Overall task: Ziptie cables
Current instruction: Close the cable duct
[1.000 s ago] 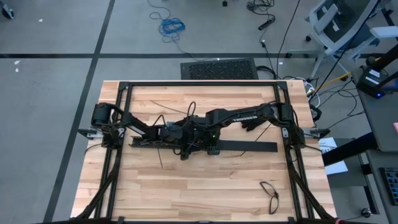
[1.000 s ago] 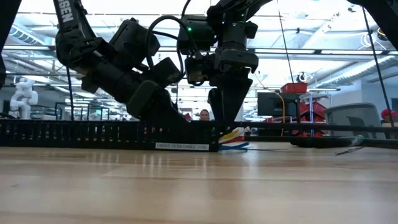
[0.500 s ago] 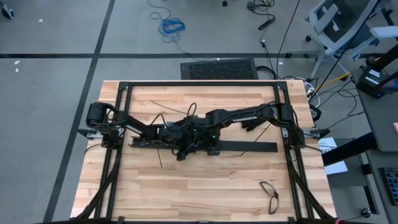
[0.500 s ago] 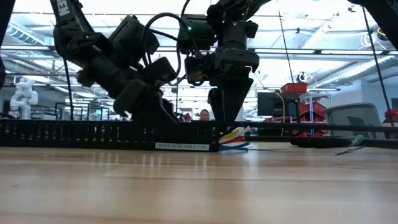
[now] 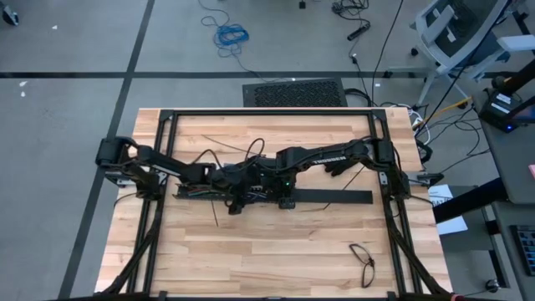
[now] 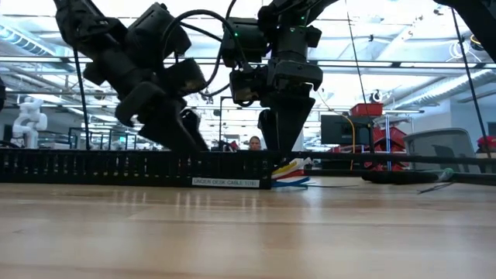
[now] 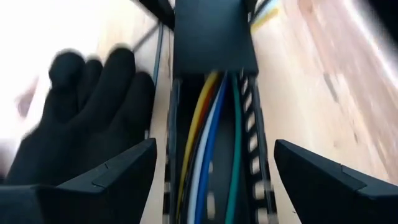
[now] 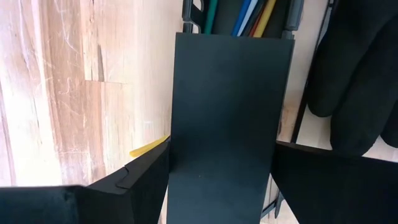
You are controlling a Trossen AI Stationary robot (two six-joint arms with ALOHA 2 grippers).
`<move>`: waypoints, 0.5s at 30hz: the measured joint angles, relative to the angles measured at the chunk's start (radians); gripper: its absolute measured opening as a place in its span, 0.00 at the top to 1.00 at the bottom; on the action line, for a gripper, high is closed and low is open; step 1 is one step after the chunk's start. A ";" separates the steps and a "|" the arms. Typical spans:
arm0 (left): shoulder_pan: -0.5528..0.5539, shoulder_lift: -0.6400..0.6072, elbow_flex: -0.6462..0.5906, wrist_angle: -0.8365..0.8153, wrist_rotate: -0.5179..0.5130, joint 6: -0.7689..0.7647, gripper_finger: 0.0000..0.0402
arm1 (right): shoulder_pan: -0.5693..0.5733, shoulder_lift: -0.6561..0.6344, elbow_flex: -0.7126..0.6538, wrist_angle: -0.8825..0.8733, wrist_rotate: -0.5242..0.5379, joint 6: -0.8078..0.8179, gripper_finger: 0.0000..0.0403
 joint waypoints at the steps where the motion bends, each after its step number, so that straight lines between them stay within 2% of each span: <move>1: 0.000 -0.009 0.000 -0.031 -0.001 0.000 0.20 | 0.000 0.000 0.000 0.000 0.000 0.000 0.36; 6: 0.000 -0.022 -0.008 -0.168 -0.001 0.001 0.20 | 0.000 0.000 -0.001 0.000 0.001 0.013 0.36; 15: 0.000 -0.015 -0.045 -0.125 -0.024 0.002 0.20 | 0.000 0.000 -0.002 0.001 0.001 0.014 0.36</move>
